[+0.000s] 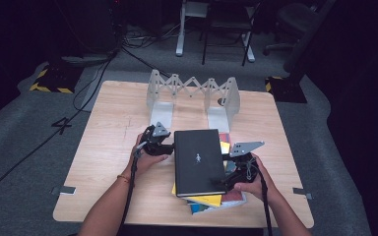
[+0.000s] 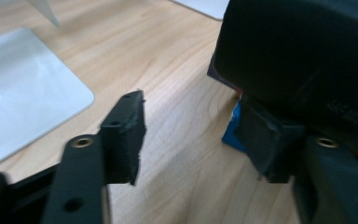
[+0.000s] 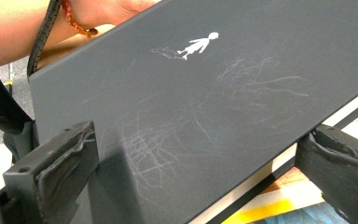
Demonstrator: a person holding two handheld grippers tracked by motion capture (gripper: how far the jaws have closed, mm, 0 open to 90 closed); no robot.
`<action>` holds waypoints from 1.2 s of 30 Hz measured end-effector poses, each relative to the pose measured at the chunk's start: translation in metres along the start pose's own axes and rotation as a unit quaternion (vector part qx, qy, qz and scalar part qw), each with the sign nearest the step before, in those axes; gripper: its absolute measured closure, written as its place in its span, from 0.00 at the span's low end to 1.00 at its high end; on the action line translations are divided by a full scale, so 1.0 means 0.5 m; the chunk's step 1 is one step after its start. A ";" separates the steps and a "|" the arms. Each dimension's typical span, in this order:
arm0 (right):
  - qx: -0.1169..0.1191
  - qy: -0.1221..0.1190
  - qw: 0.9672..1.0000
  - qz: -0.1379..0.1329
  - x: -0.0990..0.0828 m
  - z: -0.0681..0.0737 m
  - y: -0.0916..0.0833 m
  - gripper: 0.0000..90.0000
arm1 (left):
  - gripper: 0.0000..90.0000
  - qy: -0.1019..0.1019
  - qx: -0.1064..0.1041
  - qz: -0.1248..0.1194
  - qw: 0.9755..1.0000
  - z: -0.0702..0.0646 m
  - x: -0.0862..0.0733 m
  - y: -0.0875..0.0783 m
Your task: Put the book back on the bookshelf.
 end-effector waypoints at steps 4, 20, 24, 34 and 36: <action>-0.006 -0.008 1.000 -0.015 0.005 -0.002 0.004 0.00 | 0.70 0.008 -0.032 -0.015 0.999 -0.003 0.009 -0.005; -0.047 -0.079 0.994 -0.052 0.034 0.003 -0.014 0.07 | 0.99 0.020 -0.092 -0.075 0.993 -0.008 0.073 -0.065; -0.045 -0.068 0.994 -0.069 0.048 -0.006 -0.016 0.09 | 0.99 0.028 -0.088 -0.068 0.993 -0.013 0.087 -0.070; -0.053 -0.065 0.986 -0.145 0.103 -0.022 -0.049 0.29 | 1.00 0.041 -0.076 -0.075 0.993 -0.035 0.149 -0.075; -0.056 -0.072 0.985 -0.146 0.112 -0.019 -0.053 0.31 | 1.00 0.047 -0.069 -0.075 0.994 -0.041 0.160 -0.078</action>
Point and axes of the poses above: each handheld gripper's, and its own axes: y roughly forward along the jaws, x roughly out of its top, z roughly to its left, the point moved 7 cm from there along y, roughly forward along the jaws, and after that the axes turned 1 degree about y, right-handed, at the moved point
